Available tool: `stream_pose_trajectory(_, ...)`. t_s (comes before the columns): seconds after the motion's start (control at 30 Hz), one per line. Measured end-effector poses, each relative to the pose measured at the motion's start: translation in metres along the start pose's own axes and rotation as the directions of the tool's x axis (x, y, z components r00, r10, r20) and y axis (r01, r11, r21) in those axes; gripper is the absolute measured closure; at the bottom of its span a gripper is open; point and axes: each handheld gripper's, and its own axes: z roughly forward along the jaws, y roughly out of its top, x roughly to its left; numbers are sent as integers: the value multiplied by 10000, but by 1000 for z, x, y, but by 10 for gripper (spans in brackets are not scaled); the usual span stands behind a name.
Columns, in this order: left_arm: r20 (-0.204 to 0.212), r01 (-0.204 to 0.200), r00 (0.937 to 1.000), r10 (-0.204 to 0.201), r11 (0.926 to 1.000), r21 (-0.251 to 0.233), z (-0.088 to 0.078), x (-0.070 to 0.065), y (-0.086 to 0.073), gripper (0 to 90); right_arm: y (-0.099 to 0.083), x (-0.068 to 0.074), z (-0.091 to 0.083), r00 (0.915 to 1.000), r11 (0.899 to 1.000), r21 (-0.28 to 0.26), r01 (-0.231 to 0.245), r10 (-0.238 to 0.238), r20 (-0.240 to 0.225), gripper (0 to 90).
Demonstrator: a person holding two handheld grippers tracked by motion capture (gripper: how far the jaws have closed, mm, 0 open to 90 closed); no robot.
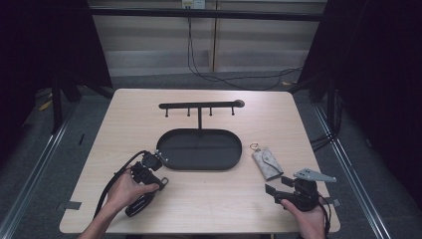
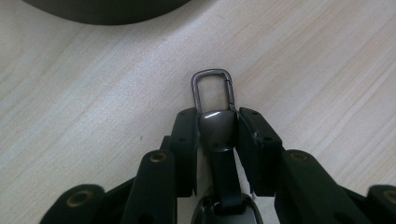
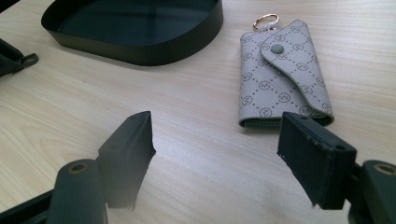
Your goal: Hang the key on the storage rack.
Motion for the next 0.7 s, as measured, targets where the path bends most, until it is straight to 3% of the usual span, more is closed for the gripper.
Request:
stream_pose_trajectory(0.43, -380, -294, 9988, 313, 9983, 498, 1, -5, 6, 700, 0, 0, 1, 10000, 10000, 68, 8, -8, -9, 264)
stream_pose_trajectory(0.7, -362, -91, 9993, 113, 9981, 602, 1, -5, 9, 707, 0, 0, 1, 10000, 10000, 69, 3, -3, -1, 265)
